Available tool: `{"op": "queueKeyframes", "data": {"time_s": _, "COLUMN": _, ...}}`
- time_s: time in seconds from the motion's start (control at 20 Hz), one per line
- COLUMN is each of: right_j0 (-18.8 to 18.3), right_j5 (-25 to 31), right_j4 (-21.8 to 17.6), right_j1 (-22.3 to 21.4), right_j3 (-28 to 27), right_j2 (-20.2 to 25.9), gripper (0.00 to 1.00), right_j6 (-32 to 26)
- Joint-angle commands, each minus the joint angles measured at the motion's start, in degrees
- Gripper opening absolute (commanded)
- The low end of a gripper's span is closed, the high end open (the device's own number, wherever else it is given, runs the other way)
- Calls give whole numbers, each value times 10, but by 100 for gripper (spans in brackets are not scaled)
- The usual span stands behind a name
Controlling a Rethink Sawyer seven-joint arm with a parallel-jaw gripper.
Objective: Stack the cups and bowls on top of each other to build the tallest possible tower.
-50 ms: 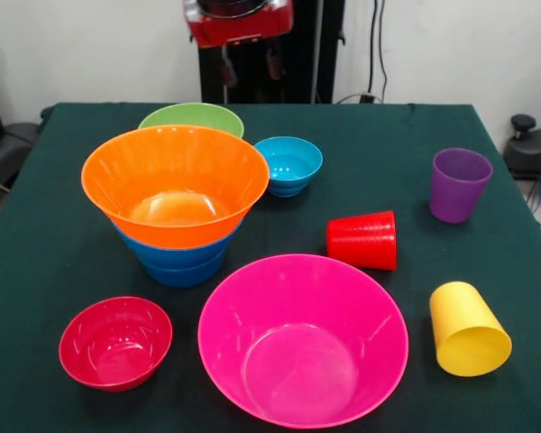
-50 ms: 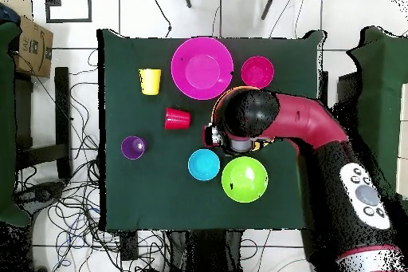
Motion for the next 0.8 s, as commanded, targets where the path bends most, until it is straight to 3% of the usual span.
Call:
{"op": "queueKeyframes", "data": {"time_s": 0.05, "right_j0": 58, "right_j5": -111, "right_j4": 34, "right_j1": -1, "right_j3": 82, "right_j2": -35, "gripper": 100, "right_j6": 172}}
{"op": "queueKeyframes", "data": {"time_s": 0.4, "right_j0": 99, "right_j5": -195, "right_j4": 36, "right_j1": 15, "right_j3": 91, "right_j2": -56, "gripper": 100, "right_j6": 233}}
{"op": "queueKeyframes", "data": {"time_s": 0.8, "right_j0": 132, "right_j5": -346, "right_j4": 10, "right_j1": 31, "right_j3": 105, "right_j2": -96, "gripper": 100, "right_j6": 304}}
